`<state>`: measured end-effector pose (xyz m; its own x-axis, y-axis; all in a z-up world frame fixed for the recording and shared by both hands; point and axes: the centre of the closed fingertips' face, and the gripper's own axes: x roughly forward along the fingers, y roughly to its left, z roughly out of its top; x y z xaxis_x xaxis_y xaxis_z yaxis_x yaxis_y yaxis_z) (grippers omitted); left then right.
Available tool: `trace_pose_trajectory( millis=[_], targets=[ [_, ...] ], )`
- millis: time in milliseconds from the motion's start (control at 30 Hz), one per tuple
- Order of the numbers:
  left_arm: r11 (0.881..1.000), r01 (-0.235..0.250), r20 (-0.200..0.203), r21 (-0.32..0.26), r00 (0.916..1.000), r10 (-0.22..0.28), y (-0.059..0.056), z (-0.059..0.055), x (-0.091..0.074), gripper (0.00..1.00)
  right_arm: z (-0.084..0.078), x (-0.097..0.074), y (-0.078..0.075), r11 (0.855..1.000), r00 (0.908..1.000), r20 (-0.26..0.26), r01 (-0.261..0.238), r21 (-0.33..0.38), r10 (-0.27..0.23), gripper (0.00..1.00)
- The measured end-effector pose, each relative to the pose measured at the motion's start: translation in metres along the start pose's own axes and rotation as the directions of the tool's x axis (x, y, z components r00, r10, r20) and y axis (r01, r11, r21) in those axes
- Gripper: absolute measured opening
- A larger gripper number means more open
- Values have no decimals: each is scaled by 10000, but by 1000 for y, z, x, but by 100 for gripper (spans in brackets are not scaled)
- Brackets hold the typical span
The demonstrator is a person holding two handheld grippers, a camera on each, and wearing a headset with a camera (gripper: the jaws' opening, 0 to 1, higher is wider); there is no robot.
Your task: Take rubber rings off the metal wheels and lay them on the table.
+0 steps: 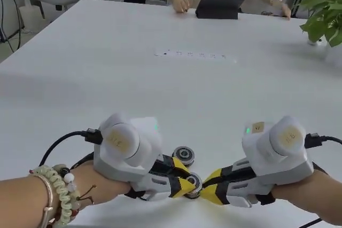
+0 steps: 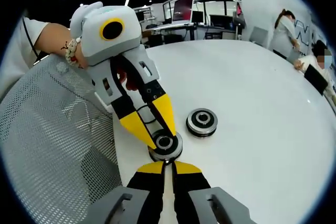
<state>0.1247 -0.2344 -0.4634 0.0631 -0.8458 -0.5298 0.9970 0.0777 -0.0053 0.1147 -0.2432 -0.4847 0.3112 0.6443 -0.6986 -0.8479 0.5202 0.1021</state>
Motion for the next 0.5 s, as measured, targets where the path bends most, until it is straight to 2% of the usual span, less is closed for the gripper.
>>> trace_pose_trajectory(
  millis=[267, 500],
  targets=[
    [10000, 3, 146, 18, 9999, -3, 0, 0, 0, 7, 0, 1, 1, 10000, 9999, -150, 32, 29, -32, 0],
    [10000, 5, 215, 11, 9998, -6, 0, 0, -1, 7, 0, 1, -2, 9974, 9999, -100, 78, 722, -71, 0]
  ],
)
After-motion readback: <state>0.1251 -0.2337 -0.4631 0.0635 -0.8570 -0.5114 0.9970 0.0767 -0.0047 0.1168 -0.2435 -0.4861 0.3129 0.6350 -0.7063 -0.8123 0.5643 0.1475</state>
